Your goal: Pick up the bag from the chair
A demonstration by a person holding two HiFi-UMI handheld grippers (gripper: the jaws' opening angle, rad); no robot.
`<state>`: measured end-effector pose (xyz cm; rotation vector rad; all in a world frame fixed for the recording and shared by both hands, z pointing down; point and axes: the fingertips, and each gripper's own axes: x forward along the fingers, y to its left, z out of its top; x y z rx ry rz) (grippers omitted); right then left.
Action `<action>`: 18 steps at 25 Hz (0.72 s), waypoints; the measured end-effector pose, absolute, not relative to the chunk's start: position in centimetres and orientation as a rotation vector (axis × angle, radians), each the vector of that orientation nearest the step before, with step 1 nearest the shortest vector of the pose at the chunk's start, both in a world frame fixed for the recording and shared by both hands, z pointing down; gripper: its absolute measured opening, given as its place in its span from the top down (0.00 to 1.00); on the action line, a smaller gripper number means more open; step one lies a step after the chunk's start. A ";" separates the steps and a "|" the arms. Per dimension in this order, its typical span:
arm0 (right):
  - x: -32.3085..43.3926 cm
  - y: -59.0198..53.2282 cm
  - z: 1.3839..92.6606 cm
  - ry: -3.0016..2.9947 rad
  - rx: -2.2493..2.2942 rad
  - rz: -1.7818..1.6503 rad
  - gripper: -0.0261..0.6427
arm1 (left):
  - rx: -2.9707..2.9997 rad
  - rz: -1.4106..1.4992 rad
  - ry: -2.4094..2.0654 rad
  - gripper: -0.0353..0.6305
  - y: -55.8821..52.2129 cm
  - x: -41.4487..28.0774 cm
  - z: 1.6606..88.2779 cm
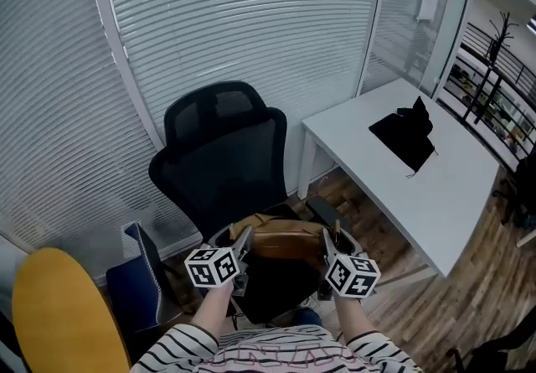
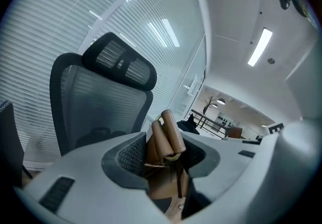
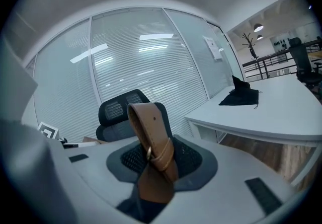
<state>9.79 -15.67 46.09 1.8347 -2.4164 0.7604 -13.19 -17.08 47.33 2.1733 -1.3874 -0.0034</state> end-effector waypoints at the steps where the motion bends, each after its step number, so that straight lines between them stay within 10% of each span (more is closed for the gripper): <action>1: 9.6 -15.6 45.6 -2.423 1.835 0.752 0.74 | 2.179 -0.009 -1.389 0.65 -17.0 -13.3 46.8; 18: 8.3 -16.7 42.1 -2.470 1.827 0.697 0.75 | 2.232 -0.053 -1.431 0.66 -18.0 -14.8 42.5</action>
